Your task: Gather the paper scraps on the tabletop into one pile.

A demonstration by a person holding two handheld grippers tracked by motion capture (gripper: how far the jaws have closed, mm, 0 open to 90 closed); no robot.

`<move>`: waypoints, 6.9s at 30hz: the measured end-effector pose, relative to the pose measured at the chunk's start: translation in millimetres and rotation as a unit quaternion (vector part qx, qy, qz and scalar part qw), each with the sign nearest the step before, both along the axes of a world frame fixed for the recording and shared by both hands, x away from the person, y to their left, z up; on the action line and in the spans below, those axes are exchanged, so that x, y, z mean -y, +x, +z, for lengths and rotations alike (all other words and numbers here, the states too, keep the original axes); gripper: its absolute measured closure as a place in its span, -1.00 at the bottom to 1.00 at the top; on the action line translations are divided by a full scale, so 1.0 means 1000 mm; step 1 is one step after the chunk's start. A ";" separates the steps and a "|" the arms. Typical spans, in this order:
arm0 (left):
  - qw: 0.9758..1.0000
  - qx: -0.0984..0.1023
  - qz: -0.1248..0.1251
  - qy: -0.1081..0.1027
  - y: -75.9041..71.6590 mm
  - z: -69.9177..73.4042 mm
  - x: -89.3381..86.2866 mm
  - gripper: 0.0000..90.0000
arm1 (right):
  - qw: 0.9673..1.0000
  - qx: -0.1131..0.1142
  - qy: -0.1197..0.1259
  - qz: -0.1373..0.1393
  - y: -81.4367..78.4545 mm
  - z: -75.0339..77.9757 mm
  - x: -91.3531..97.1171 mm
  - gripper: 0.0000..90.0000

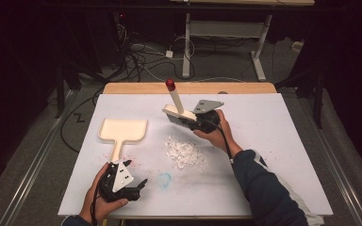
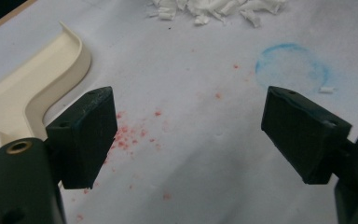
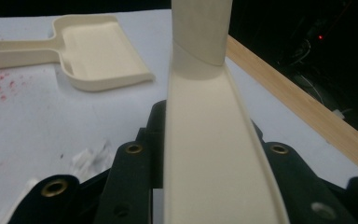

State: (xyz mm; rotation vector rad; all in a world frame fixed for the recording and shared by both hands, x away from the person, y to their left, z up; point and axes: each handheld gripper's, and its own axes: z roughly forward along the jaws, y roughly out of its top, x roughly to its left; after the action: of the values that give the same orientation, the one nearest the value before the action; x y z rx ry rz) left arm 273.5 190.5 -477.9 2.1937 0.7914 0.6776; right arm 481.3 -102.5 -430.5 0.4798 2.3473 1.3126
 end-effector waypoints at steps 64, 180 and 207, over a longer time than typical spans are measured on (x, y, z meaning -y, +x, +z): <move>0.999 0.035 -0.042 0.000 -0.019 0.014 0.017 -0.62 | 0.962 -0.025 -0.017 -0.271 -0.113 -0.020 0.095 0.52; 0.998 0.034 -0.033 0.039 -0.005 0.007 0.018 -0.62 | 0.988 -0.039 0.041 -0.143 -0.187 0.029 0.170 0.52; 0.998 0.020 -0.045 0.039 -0.004 0.005 0.023 -0.62 | 0.943 -0.328 -0.013 -0.065 -0.124 -0.006 0.220 0.35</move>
State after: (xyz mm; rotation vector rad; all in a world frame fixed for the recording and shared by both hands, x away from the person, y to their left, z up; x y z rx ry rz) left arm 269.8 167.9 -473.2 2.2642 0.6521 0.7165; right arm 357.7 -322.4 -436.4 1.1961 2.7750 1.1782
